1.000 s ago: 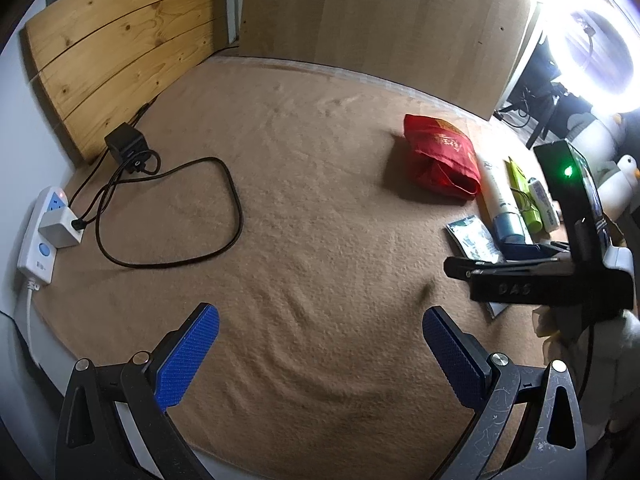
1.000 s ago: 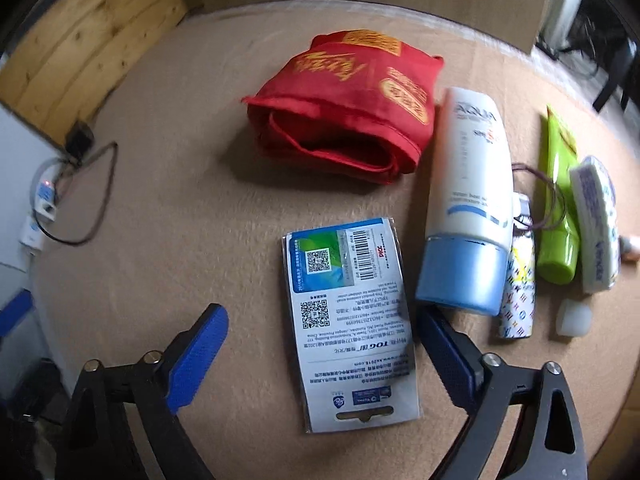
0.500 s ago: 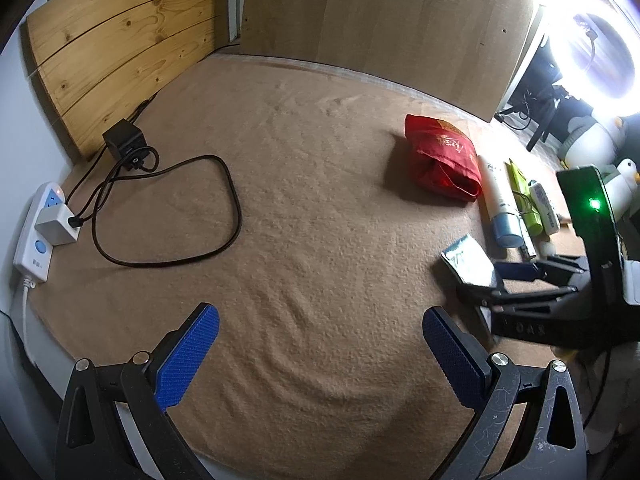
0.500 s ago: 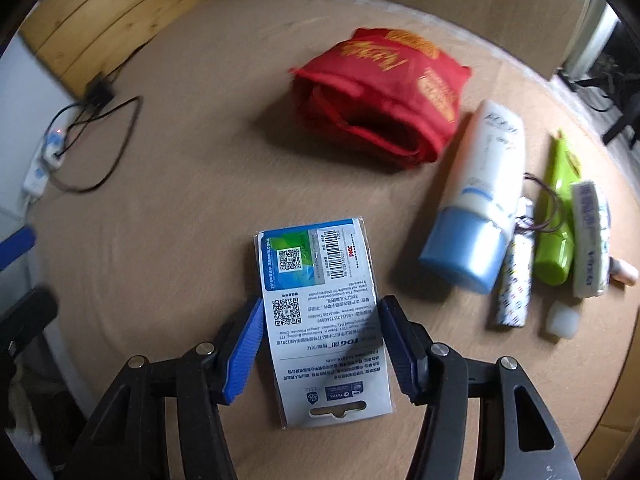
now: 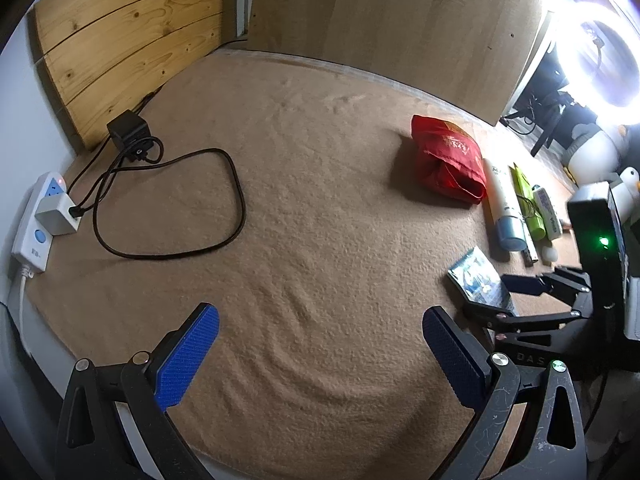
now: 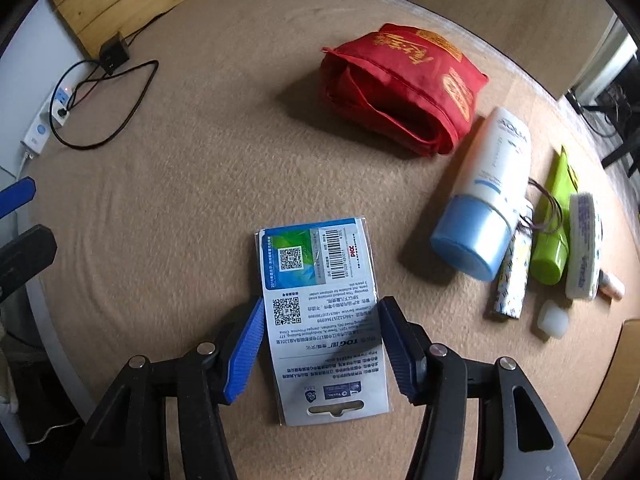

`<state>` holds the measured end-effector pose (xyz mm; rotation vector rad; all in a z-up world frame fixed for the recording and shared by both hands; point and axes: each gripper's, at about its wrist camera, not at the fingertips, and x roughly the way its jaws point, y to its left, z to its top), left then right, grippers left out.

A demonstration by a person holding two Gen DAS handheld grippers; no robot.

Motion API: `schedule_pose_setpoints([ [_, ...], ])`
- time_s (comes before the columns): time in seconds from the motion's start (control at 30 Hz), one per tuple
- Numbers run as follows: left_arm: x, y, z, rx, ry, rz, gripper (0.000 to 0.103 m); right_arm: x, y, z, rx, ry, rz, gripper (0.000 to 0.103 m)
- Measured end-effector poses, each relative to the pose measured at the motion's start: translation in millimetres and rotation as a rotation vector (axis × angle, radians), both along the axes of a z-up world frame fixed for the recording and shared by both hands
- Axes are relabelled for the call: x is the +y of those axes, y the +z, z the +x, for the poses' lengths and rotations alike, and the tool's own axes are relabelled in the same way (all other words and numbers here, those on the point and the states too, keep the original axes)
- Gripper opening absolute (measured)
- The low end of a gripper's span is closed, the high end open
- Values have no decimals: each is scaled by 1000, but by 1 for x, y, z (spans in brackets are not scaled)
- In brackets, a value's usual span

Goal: Organize objects
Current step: 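Carry the card package with the right gripper into the cardboard box and release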

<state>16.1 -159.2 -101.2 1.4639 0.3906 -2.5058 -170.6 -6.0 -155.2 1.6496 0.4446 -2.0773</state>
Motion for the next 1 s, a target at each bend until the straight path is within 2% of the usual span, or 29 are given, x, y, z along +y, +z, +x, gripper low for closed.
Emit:
schedule_pose_setpoints([
  [0.27, 15, 2, -6, 2, -22, -9, 103, 51, 20, 5, 13, -122, -110, 53],
  [0.37, 27, 3, -13, 2, -47, -13, 103, 71, 36, 10, 35, -183, -142, 53],
  [0.4, 32, 3, -15, 2, -56, -15, 103, 55, 39, 13, 46, -202, -149, 53],
  [0.53, 53, 5, -25, 6, -94, -21, 103, 103, 65, 19, 98, -292, -174, 53],
  [0.57, 59, 6, -28, 8, -104, -23, 103, 97, 68, 16, 110, -315, -174, 53],
  [0.77, 98, 9, -42, 15, -166, -33, 103, 174, 96, 35, 184, -453, -158, 53],
  [1.0, 141, 12, -54, 23, -220, -41, 103, 254, 106, 41, 235, -607, -128, 53],
])
